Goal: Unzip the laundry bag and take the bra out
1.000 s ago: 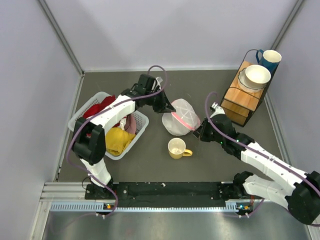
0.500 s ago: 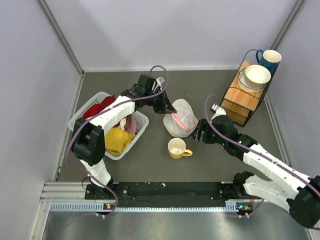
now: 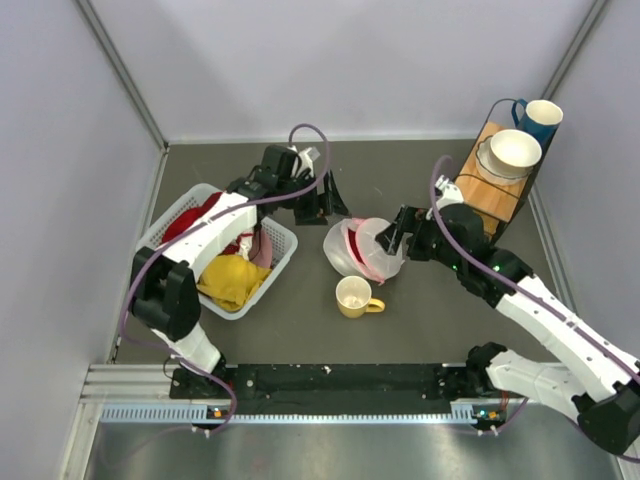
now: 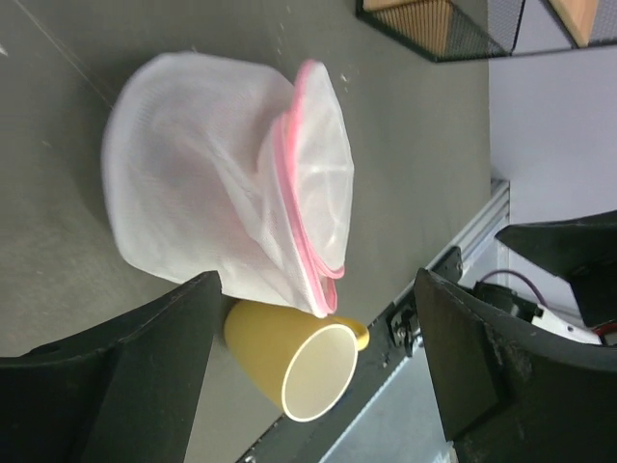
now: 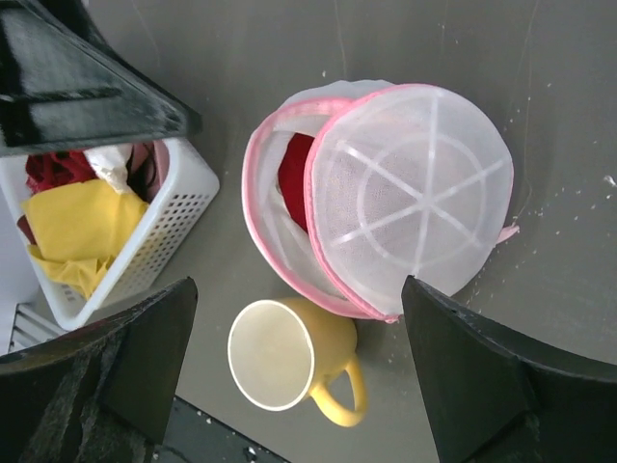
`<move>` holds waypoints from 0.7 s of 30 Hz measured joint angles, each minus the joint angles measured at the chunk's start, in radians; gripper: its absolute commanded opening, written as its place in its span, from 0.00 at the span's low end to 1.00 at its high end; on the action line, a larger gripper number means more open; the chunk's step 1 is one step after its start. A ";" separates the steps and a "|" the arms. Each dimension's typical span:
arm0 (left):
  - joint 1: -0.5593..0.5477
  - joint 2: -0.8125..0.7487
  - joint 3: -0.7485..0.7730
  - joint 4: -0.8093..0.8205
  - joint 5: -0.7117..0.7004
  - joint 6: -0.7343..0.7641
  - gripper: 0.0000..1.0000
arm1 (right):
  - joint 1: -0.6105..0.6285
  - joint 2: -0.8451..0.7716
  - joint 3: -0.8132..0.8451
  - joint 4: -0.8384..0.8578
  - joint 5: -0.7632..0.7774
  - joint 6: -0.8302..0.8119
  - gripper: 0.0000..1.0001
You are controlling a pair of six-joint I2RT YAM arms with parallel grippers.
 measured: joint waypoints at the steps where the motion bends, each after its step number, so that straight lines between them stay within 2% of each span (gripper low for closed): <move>1: 0.010 0.002 0.013 -0.010 0.000 0.012 0.86 | 0.000 0.014 0.004 0.000 0.000 0.005 0.88; 7: 0.000 0.100 0.217 -0.131 -0.060 0.103 0.76 | 0.000 0.078 0.005 -0.008 0.016 0.038 0.89; 10: -0.021 0.149 0.252 -0.143 -0.083 0.124 0.72 | 0.000 0.096 0.005 -0.014 0.032 0.056 0.89; 12: -0.029 0.190 0.254 -0.152 -0.079 0.130 0.54 | 0.000 0.104 0.005 -0.016 0.044 0.063 0.88; 14: -0.031 0.240 0.253 -0.162 -0.061 0.132 0.30 | 0.000 0.133 0.023 -0.031 0.051 0.064 0.88; 15: -0.030 0.269 0.252 -0.165 -0.047 0.138 0.12 | 0.000 0.162 0.043 -0.046 0.056 0.063 0.89; 16: -0.030 0.286 0.249 -0.165 -0.039 0.132 0.03 | 0.002 0.197 0.073 -0.064 0.064 0.061 0.89; 17: -0.030 0.299 0.241 -0.166 -0.029 0.133 0.00 | 0.010 0.237 0.105 -0.077 0.079 0.058 0.89; 21: -0.029 0.308 0.206 -0.173 -0.009 0.138 0.00 | 0.052 0.384 0.216 -0.106 0.146 0.039 0.89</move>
